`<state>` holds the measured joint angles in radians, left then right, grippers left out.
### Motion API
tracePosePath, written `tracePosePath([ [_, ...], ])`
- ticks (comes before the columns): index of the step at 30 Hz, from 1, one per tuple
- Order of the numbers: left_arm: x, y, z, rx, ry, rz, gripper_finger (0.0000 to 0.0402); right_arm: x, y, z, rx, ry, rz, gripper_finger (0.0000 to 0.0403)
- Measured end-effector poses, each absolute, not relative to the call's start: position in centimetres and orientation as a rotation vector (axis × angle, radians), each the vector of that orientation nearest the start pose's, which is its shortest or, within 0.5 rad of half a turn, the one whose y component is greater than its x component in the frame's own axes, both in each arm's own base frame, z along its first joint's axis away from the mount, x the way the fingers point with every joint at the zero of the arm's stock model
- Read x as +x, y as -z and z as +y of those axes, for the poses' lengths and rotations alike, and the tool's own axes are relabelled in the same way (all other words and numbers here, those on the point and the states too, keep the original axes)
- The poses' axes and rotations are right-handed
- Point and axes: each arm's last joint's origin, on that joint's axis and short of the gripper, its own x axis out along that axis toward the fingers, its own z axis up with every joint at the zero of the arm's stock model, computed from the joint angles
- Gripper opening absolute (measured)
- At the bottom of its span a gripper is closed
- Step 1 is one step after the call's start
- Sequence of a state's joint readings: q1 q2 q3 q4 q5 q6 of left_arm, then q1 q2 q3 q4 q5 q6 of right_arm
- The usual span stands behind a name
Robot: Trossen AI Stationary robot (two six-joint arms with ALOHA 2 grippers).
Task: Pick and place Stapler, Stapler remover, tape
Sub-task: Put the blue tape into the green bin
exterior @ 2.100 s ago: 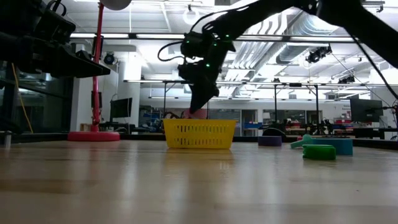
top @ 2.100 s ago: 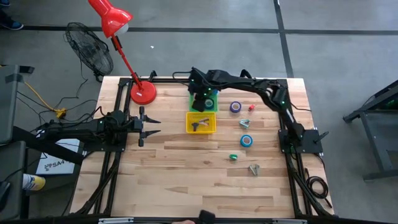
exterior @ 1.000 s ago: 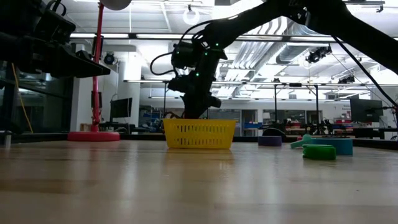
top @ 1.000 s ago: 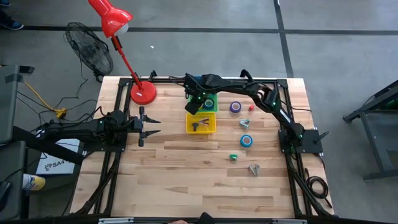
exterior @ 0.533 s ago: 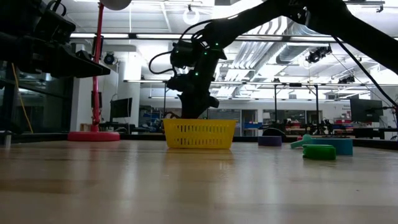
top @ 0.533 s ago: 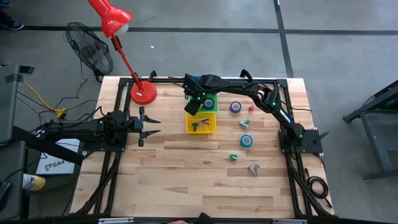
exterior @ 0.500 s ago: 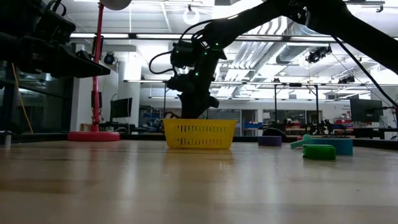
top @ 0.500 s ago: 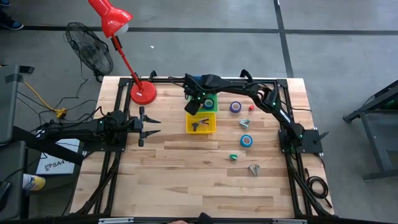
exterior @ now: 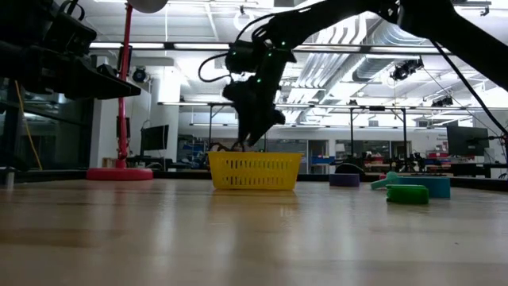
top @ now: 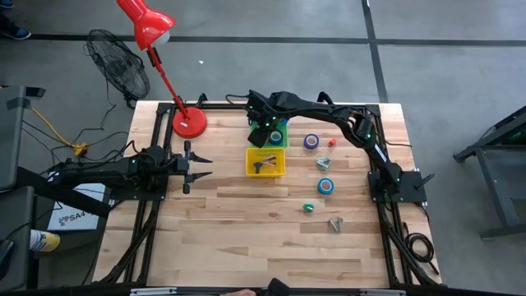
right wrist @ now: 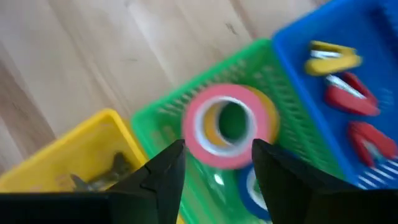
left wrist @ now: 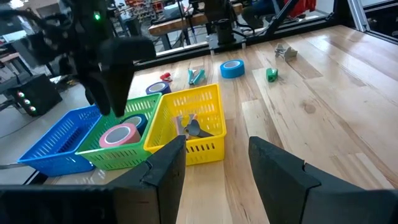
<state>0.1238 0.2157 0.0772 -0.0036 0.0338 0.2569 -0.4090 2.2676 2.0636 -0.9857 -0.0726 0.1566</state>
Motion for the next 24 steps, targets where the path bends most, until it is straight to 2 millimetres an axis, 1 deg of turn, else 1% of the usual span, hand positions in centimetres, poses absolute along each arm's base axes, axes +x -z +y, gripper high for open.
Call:
tracePosePath([
  [4, 10.8, -17.2, 1.2, 0.245, -0.071, 0.152, 0.0172, 42.4, -23.5, -19.1, 0.420, 0.440, 1.211, 0.0177],
  [9, 10.8, -17.2, 1.3, 0.245, -0.072, 0.152, 0.0172, 41.2, -23.6, -19.1, 0.426, 0.463, 1.305, 0.0178],
  [16, 10.8, -17.2, 1.2, 0.245, -0.072, 0.152, 0.0172, 40.5, -23.6, -18.9, 0.421, 0.445, 1.375, 0.0178],
  [24, 10.8, -17.2, 1.3, 0.245, -0.072, 0.152, 0.0172, 40.5, -23.6, -19.0, 0.388, 0.430, 1.382, 0.0179],
])
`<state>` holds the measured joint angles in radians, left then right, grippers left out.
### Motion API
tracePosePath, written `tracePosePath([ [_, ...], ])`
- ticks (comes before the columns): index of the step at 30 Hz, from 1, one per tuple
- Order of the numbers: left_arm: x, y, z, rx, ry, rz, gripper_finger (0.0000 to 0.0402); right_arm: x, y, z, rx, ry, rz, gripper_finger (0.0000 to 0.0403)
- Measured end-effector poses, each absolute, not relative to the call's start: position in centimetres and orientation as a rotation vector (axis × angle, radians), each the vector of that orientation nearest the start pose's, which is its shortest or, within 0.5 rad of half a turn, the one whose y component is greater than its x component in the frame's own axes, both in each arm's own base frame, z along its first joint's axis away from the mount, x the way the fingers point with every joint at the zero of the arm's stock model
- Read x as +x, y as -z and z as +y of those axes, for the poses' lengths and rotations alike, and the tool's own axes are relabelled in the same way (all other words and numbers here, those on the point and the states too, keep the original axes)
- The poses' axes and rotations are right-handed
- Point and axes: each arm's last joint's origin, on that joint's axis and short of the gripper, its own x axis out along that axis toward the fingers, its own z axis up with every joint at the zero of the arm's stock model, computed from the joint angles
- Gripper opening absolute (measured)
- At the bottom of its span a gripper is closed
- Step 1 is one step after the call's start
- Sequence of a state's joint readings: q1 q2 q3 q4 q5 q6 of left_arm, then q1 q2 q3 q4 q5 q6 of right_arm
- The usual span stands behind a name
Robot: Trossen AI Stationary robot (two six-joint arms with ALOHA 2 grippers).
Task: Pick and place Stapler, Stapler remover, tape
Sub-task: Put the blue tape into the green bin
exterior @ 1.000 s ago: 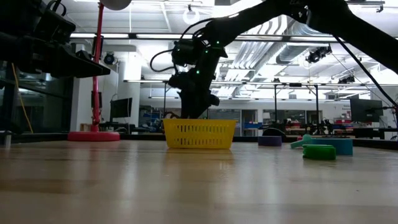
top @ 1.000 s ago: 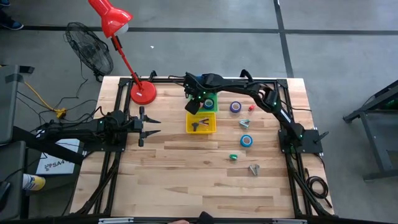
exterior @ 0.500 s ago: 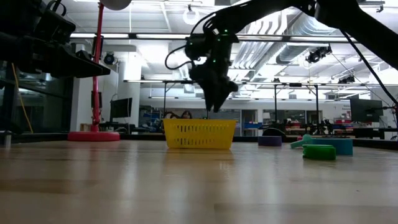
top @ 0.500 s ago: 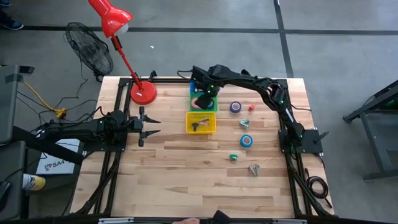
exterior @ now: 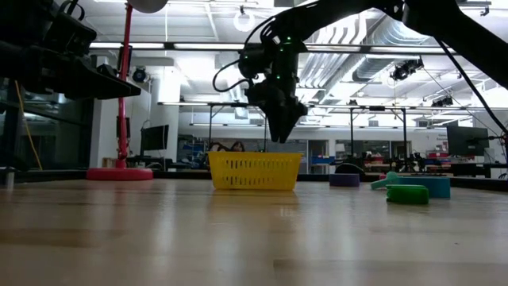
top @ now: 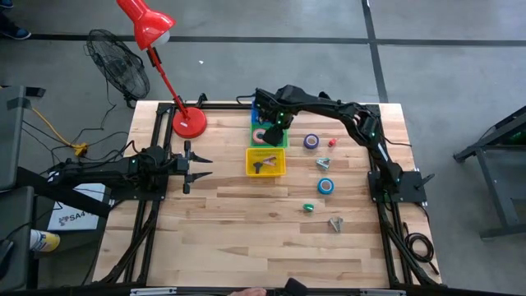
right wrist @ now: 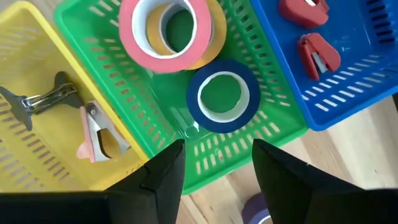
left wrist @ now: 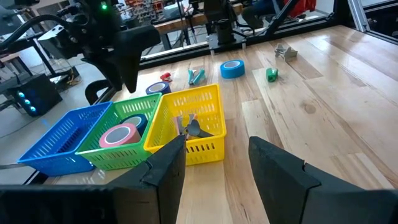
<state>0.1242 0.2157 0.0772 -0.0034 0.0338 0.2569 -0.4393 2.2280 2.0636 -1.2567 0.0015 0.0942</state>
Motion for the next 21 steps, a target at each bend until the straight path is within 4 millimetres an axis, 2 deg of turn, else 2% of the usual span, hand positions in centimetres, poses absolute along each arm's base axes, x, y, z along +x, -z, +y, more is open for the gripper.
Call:
tracePosePath([
  [5, 10.8, -17.2, 1.2, 0.245, -0.071, 0.152, 0.0172, 40.7, -23.7, -19.1, 0.350, 0.428, 1.362, 0.0179],
  [11, 10.8, -17.2, 1.2, 0.245, -0.071, 0.152, 0.0172, 40.8, -25.0, -19.1, 0.323, 0.434, 1.286, 0.0179],
  [21, 10.8, -17.2, 1.2, 0.245, -0.071, 0.152, 0.0172, 41.0, -24.9, -19.2, 0.303, 0.425, 1.269, 0.0179],
])
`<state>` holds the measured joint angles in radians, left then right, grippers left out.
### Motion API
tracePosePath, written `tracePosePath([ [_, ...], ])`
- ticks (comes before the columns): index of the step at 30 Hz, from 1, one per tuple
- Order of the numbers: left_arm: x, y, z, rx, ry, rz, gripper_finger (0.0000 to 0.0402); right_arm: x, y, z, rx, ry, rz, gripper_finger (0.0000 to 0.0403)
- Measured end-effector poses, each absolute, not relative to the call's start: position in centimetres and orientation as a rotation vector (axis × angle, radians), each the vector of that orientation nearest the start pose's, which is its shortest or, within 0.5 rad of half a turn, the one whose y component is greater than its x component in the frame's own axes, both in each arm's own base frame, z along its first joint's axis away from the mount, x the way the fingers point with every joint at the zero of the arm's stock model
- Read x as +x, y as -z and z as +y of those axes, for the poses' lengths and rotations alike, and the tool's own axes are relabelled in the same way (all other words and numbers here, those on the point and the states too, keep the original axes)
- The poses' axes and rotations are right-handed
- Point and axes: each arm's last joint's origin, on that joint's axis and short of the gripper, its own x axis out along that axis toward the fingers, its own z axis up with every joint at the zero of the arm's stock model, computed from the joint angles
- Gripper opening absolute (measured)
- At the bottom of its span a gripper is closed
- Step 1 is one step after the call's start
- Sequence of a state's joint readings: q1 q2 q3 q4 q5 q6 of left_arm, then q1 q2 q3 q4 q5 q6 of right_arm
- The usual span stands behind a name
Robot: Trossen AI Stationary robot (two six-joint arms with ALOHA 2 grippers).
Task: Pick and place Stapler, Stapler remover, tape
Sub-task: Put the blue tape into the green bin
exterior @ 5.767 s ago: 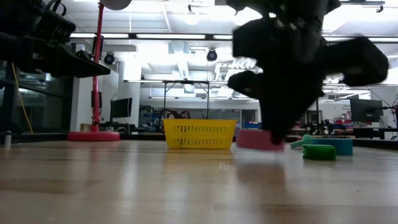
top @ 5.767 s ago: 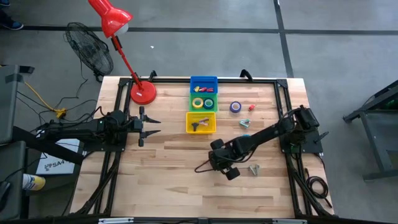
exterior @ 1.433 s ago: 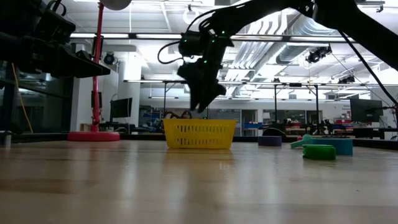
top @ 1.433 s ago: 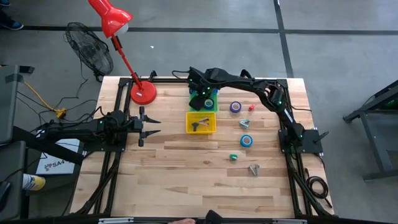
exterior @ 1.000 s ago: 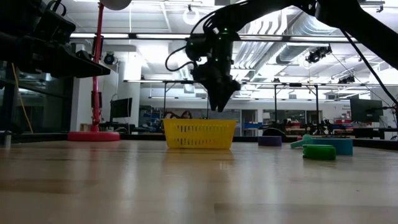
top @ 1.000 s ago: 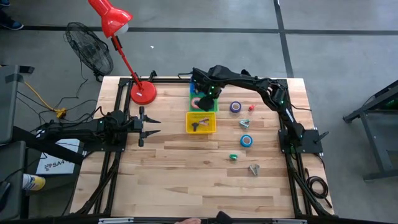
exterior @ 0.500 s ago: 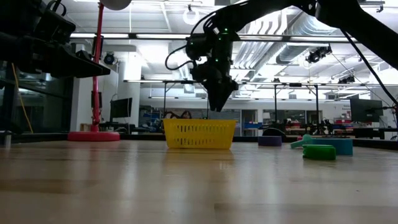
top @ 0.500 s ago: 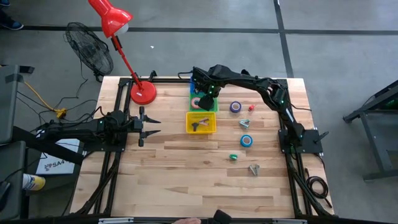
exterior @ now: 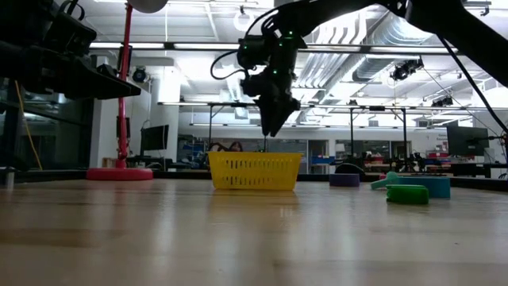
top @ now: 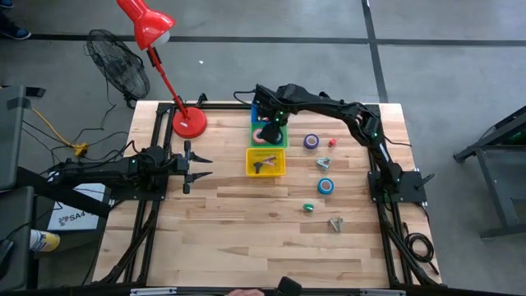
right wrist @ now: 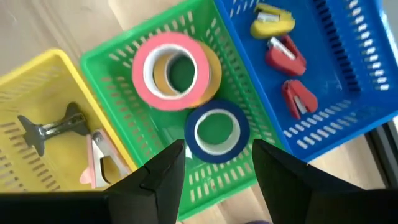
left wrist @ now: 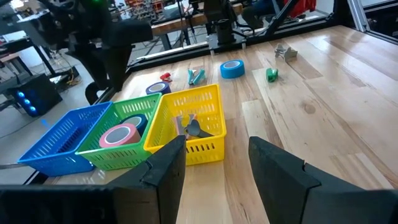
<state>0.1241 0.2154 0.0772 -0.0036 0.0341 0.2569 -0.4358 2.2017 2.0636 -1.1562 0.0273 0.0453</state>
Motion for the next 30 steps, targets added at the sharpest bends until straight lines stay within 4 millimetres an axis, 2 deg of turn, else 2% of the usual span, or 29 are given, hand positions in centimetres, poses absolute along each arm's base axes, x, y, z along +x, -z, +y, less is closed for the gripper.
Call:
tracePosePath([
  [2, 10.8, -17.2, 1.2, 0.245, -0.071, 0.152, 0.0172, 41.3, -25.0, -19.1, 0.288, 0.419, 1.255, 0.0179],
  [6, 10.8, -17.2, 1.2, 0.245, -0.071, 0.152, 0.0172, 41.7, -23.8, -18.8, 0.245, 0.400, 1.208, 0.0179],
  [9, 10.8, -17.2, 1.2, 0.245, -0.071, 0.152, 0.0172, 41.2, -22.9, -18.3, 0.241, 0.378, 1.192, 0.0179],
  [13, 10.8, -17.2, 1.2, 0.245, -0.071, 0.152, 0.0172, 39.3, -23.4, -17.6, 0.229, 0.406, 1.143, 0.0177],
  [16, 10.8, -17.2, 1.2, 0.245, -0.071, 0.152, 0.0172, 37.2, -23.7, -17.3, 0.258, 0.458, 1.134, 0.0175],
  [22, 10.8, -17.2, 1.2, 0.245, -0.071, 0.152, 0.0172, 33.3, -22.3, -17.2, 0.382, 0.550, 1.187, 0.0174],
  [30, 10.8, -17.2, 1.2, 0.245, -0.071, 0.152, 0.0172, 30.2, -20.5, -17.2, 0.556, 0.601, 1.263, 0.0172],
])
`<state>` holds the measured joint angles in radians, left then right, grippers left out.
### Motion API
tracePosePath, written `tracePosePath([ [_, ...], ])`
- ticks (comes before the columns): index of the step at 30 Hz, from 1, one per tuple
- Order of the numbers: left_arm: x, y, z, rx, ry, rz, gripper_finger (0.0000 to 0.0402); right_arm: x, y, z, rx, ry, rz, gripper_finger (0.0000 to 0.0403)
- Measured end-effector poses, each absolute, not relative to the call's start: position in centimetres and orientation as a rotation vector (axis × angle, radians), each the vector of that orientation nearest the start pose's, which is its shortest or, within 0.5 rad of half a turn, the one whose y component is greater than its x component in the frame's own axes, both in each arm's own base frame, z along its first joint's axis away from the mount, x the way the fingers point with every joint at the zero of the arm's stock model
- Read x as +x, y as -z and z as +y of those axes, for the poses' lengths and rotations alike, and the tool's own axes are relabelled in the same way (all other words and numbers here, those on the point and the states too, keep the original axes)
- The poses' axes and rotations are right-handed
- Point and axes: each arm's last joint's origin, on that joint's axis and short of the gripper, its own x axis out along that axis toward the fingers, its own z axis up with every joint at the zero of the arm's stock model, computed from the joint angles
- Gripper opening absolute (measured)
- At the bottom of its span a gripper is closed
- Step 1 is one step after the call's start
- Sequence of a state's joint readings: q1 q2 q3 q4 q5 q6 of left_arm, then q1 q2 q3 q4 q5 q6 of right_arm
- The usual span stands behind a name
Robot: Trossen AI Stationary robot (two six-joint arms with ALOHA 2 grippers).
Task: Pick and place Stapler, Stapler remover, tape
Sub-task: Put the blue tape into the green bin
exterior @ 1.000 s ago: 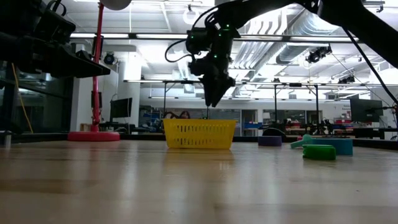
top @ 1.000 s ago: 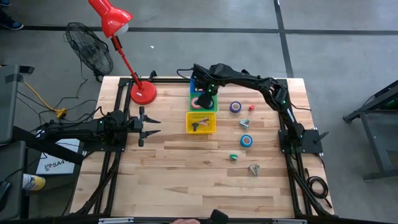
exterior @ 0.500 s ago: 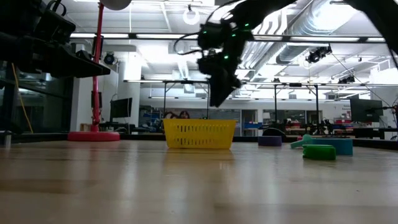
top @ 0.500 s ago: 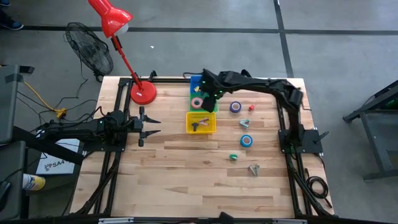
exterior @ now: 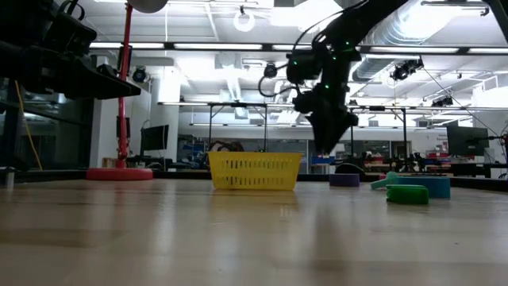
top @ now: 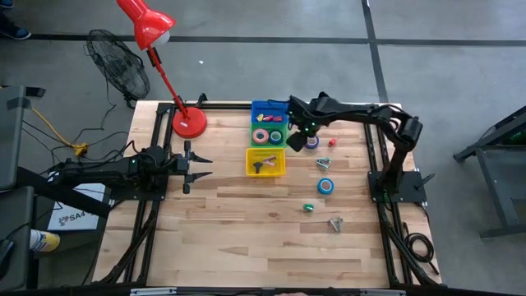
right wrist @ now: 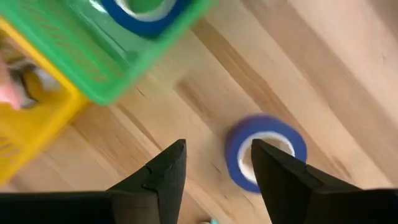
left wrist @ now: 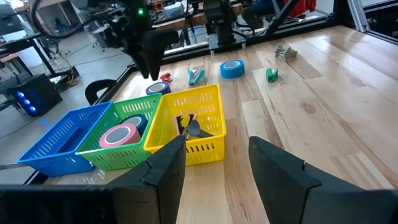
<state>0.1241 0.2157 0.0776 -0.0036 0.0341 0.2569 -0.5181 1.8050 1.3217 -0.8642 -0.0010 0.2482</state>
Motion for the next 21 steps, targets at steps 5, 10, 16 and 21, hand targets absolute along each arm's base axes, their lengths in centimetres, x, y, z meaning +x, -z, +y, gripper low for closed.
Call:
tracePosePath([
  [5, 10.8, -17.2, 1.2, 0.245, -0.071, 0.152, 0.0172, 29.3, -19.6, -17.4, 0.597, 0.636, 1.307, 0.0174],
  [10, 10.8, -17.2, 1.2, 0.245, -0.071, 0.151, 0.0172, 28.4, -18.5, -17.4, 0.626, 0.665, 1.342, 0.0173],
  [16, 10.8, -17.2, 1.2, 0.245, -0.071, 0.151, 0.0172, 28.1, -17.3, -17.0, 0.654, 0.655, 1.337, 0.0176],
  [21, 10.8, -17.2, 1.2, 0.245, -0.071, 0.152, 0.0172, 28.3, -17.3, -17.0, 0.649, 0.652, 1.326, 0.0177],
])
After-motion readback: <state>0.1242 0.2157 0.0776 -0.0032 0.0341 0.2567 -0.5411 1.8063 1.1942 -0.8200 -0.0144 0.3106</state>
